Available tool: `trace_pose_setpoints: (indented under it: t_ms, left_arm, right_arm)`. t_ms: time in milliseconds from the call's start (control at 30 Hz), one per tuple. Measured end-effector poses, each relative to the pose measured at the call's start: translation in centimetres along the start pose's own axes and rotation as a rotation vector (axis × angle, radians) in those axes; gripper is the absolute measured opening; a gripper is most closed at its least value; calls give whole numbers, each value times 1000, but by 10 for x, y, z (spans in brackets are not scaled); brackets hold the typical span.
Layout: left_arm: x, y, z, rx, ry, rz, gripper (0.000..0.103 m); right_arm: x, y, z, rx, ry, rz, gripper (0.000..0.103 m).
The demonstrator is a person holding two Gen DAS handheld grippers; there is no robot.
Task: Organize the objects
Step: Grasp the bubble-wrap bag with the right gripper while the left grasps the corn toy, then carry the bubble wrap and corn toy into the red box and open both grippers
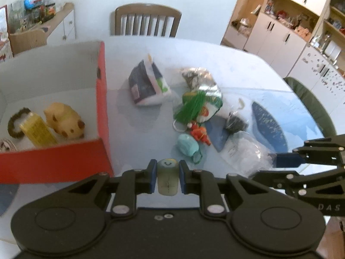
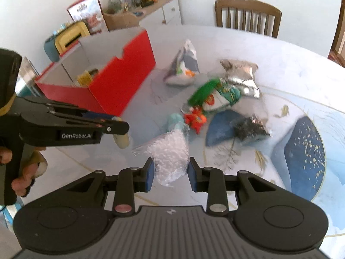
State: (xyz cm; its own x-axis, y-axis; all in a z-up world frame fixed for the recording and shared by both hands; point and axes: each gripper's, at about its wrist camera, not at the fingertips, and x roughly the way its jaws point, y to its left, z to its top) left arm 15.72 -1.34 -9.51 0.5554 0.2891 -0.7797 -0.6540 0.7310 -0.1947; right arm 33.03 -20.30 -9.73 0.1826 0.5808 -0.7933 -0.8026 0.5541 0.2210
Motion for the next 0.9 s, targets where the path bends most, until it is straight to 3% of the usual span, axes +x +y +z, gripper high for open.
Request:
trace_pose_setpoints:
  t_ms: [467,900]
  left_arm:
    - [-62,60,47,-73,-111,-22,19]
    - [-76,130,71,-108,-171,46,19]
  right_arm:
    - [-17,61,65,-60,-114,-1,31]
    - [19,120,125,-145,-131,2,31]
